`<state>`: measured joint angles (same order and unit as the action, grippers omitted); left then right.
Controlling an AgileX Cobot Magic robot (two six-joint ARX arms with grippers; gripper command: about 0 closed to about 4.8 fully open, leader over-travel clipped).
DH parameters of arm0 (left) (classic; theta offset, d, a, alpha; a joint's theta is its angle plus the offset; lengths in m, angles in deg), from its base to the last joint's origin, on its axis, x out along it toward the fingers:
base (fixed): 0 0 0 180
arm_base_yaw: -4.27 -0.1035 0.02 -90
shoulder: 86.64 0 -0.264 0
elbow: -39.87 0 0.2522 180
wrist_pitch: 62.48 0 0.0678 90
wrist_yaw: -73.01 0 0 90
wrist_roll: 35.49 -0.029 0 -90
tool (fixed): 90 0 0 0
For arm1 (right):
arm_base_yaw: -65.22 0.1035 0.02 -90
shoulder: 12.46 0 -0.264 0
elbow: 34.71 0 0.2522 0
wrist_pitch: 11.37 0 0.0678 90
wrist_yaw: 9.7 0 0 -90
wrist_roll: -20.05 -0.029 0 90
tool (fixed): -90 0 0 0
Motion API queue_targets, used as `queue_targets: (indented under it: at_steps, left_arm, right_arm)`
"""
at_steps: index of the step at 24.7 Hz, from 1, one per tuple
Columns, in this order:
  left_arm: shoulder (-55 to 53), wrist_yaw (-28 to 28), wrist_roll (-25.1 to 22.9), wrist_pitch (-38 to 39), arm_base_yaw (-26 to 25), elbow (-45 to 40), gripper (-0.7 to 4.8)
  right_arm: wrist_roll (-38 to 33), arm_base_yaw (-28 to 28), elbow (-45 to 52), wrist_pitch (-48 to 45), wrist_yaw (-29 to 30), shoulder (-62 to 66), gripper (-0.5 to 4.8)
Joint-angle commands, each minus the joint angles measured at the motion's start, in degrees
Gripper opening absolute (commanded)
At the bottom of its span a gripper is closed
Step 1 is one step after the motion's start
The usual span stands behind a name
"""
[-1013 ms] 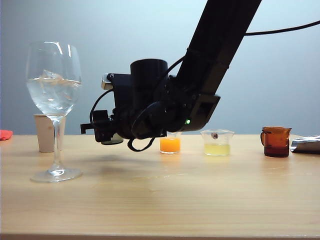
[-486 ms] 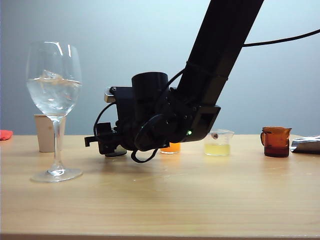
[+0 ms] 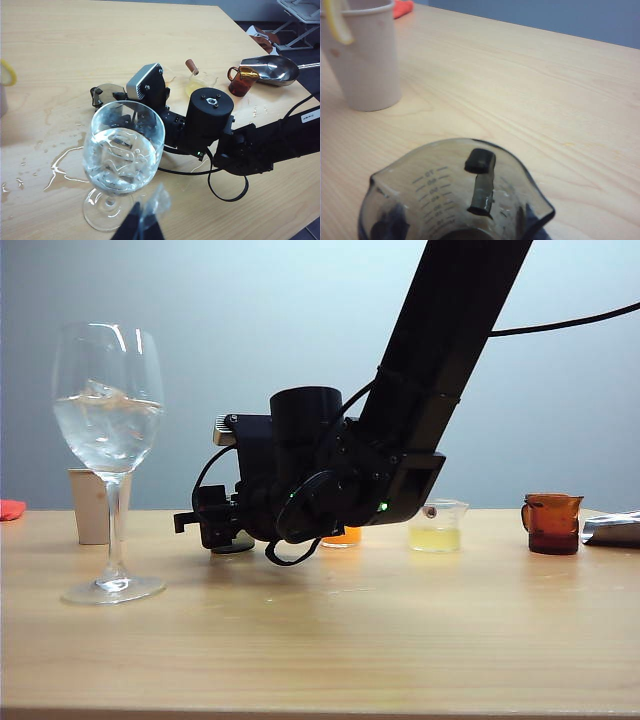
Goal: Pick up the first measuring cup from the left, pour the coconut rum inside into the goblet, and finally put the measuring cup back in its original place.
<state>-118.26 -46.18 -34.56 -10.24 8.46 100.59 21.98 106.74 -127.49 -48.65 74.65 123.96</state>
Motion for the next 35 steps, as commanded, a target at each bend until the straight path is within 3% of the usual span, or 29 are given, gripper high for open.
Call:
queue_targets:
  at_steps: [1, 4, 5, 8, 10, 13, 15, 23, 35]
  left_arm:
    - [0.07, -0.44, -0.07, -0.24, 0.04, 0.09, -0.06]
    - [0.09, -0.52, -0.07, 0.22, 0.04, 0.09, -0.06]
    - [0.09, -0.52, -0.07, 0.24, 0.04, 0.09, -0.06]
    - [0.09, -0.55, -0.07, 0.24, 0.04, 0.09, -0.06]
    - [0.09, -0.61, -0.07, 0.24, 0.04, 0.09, -0.06]
    - [0.09, -0.61, -0.07, 0.24, 0.04, 0.09, -0.06]
    - [0.09, -0.61, -0.07, 0.24, 0.04, 0.09, -0.06]
    - [0.09, -0.61, -0.07, 0.24, 0.04, 0.09, -0.05]
    - [0.13, -0.61, -0.07, 0.26, 0.04, 0.09, -0.06]
  right_arm:
    - [-0.28, 0.04, -0.50, -1.05, 0.85, 0.04, -0.05]
    - [-0.28, -0.02, -0.50, -1.05, 0.85, 0.04, 0.03]
    - [-0.28, -0.04, -0.50, -1.05, 0.85, 0.04, 0.38]
    - [-0.52, -0.04, -0.50, -1.03, 0.85, 0.04, 2.86]
    - [-0.52, -0.02, -0.48, -0.98, 0.87, 0.04, 3.03]
    - [-1.55, 0.00, -0.48, -0.98, 0.85, 0.02, 4.08]
    - [-2.75, 0.00, -0.48, -0.98, 0.87, 0.00, 4.45]
    - [-3.89, 0.63, -0.44, 0.33, 0.85, -0.81, 4.45]
    - [-3.87, 0.98, -0.37, 15.91, 0.79, -5.86, 4.17]
